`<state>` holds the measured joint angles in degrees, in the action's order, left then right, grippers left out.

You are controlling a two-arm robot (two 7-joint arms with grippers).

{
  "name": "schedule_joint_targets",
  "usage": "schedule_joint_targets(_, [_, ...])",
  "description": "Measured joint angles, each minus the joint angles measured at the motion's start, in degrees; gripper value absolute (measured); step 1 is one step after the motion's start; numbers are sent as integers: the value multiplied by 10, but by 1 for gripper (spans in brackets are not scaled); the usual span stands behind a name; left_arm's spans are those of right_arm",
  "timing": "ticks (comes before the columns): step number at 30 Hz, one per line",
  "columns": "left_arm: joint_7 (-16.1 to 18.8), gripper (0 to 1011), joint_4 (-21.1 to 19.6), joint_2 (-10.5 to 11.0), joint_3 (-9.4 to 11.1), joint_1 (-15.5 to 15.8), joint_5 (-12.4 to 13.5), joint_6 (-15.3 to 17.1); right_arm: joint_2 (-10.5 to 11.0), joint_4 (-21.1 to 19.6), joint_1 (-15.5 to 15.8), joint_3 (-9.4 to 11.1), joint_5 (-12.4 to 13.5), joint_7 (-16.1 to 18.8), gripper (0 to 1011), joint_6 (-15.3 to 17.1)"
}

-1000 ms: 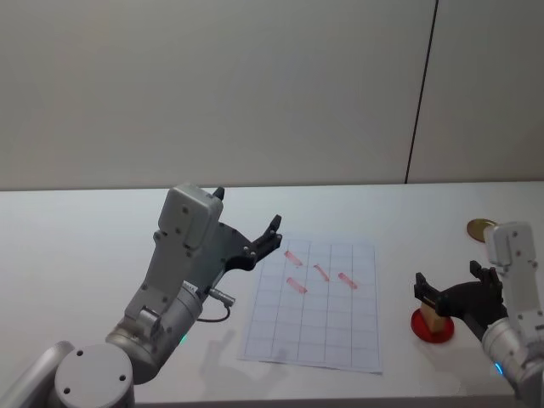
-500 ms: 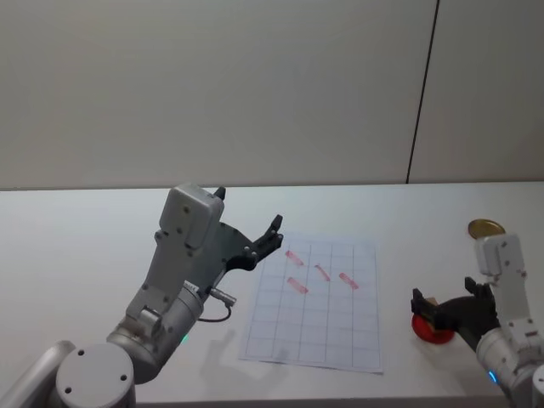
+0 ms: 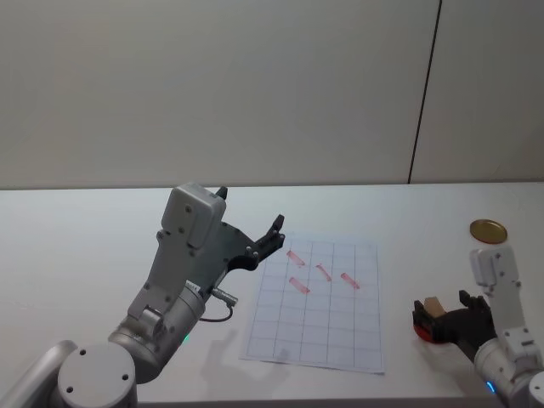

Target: Use the one hand to pick up the stamp and affix it onto the A4 paper.

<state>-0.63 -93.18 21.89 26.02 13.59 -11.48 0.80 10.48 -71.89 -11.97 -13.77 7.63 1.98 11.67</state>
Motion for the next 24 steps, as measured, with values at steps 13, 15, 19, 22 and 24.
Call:
schedule_joint_targets(13, [0, 993, 0, 0, 0, 0, 0, 0, -2, 11, 0, -1, -6, 4, 510, 1])
schedule_joint_targets(15, [0, 993, 0, 0, 0, 0, 0, 0, -3, 15, -1, -1, -7, 6, 409, 0])
schedule_joint_targets(19, [0, 993, 0, 0, 0, 0, 0, 0, -4, 20, -2, -2, -10, 8, 306, -3])
schedule_joint_targets(22, [0, 993, 0, 0, 0, 0, 0, 0, -5, 23, -3, -2, -11, 8, 225, -4])
schedule_joint_targets(24, [0, 993, 0, 0, 0, 0, 0, 0, -5, 25, -4, -2, -13, 8, 218, -4])
